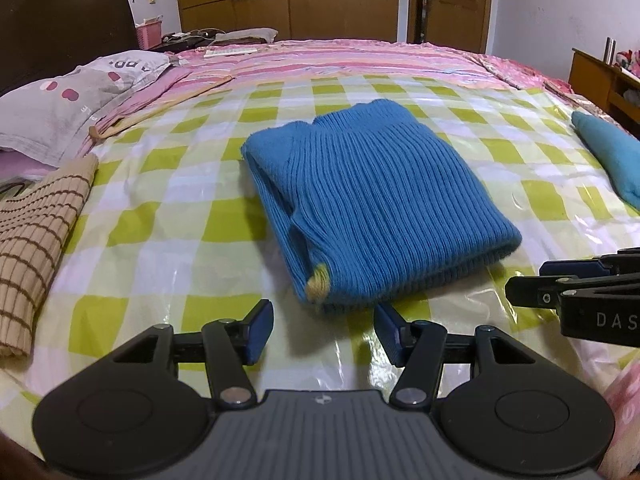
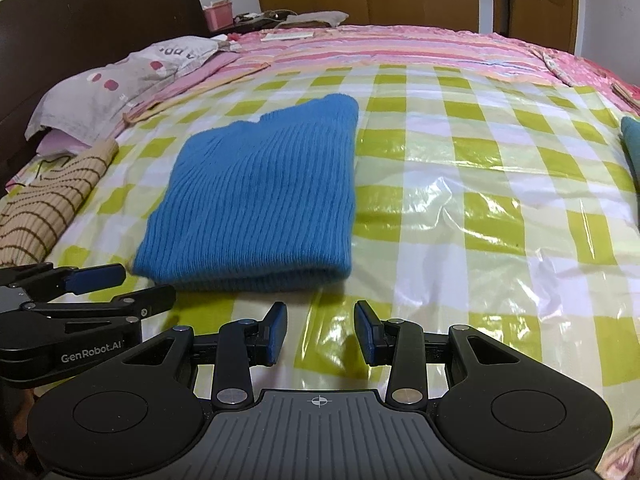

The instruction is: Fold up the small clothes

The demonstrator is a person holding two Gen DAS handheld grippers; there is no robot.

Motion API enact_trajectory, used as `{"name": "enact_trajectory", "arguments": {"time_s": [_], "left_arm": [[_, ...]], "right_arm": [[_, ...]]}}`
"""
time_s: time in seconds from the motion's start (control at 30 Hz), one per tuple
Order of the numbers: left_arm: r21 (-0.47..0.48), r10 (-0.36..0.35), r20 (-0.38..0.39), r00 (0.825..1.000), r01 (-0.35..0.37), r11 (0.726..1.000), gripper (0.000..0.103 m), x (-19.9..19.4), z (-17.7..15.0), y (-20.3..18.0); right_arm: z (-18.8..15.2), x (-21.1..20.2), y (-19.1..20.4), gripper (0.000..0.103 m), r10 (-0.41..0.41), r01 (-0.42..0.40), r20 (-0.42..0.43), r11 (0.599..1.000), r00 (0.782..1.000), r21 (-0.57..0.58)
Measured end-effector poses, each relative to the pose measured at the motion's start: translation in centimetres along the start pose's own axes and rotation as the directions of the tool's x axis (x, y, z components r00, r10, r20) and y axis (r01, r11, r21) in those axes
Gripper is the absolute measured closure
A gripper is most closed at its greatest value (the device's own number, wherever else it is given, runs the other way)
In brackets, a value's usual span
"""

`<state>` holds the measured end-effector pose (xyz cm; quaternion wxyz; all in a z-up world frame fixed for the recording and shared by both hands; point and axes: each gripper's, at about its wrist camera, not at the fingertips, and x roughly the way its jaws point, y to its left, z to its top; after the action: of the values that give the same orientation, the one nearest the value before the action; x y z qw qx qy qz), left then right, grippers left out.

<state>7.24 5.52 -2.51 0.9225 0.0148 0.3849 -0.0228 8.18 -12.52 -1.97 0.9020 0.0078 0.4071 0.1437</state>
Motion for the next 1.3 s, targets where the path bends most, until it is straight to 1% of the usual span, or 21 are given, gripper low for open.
{"name": "enact_trajectory", "arguments": {"time_s": [0.1,0.2,0.3,0.37,0.5,0.57,0.8,0.87,1.1,1.2,1.27,1.3], "left_arm": [[0.004,0.001,0.001,1.000,-0.001,1.000,0.041,-0.2,-0.2,-0.2],[0.002,0.001,-0.001,1.000,-0.001,1.000,0.038,-0.2,-0.4,-0.3],[0.007,0.005,-0.006,1.000,-0.005,1.000,0.037,-0.3,-0.6,-0.5],[0.017,0.011,-0.008,1.000,-0.011,1.000,0.036,-0.4,-0.9,-0.8],[0.030,0.021,-0.006,1.000,-0.021,0.999,0.034,-0.6,-1.1,-1.1],[0.029,0.021,-0.005,1.000,-0.021,0.999,0.031,-0.7,-1.1,-1.1],[0.058,0.057,-0.003,0.998,-0.057,0.997,0.024,-0.8,-1.2,-1.7],[0.057,0.051,-0.001,0.999,-0.051,0.997,0.024,-0.9,-1.2,-1.7],[0.039,0.035,-0.005,0.999,-0.034,0.999,0.023,-1.1,-1.3,-1.6],[0.033,0.031,-0.011,0.999,-0.031,0.999,0.021,-1.2,-1.4,-1.6],[0.032,0.042,-0.015,0.999,-0.041,0.999,0.016,-1.2,-1.4,-1.7],[0.033,0.049,-0.017,0.999,-0.048,0.998,0.014,-1.2,-1.4,-1.7]], "right_arm": [[-0.5,-0.2,0.2,0.066,-0.006,0.006,-0.005,1.000,1.000,-0.005],[-1.0,-0.3,0.6,0.065,-0.009,0.009,-0.014,1.000,1.000,-0.008],[-1.4,-0.3,0.9,0.065,-0.016,0.016,-0.018,1.000,1.000,-0.017],[-1.7,-0.4,1.2,0.060,-0.022,0.021,-0.021,1.000,1.000,-0.016],[-2.3,-0.6,1.3,0.056,-0.038,0.038,-0.024,0.999,0.999,-0.011],[-2.6,-0.6,1.3,0.051,-0.046,0.046,-0.030,0.999,0.998,-0.007],[-3.1,-0.9,1.3,0.046,-0.061,0.061,-0.029,0.998,0.998,-0.005],[-3.1,-0.9,1.4,0.044,-0.068,0.068,-0.029,0.998,0.997,-0.008],[-3.3,-1.0,1.6,0.043,-0.083,0.083,-0.033,0.997,0.996,-0.013],[-3.4,-1.0,1.7,0.040,-0.089,0.088,-0.035,0.996,0.995,-0.013],[-3.5,-1.1,1.8,0.039,-0.090,0.090,-0.031,0.996,0.995,-0.012],[-3.6,-1.1,1.8,0.039,-0.091,0.090,-0.031,0.996,0.995,-0.009]]}}
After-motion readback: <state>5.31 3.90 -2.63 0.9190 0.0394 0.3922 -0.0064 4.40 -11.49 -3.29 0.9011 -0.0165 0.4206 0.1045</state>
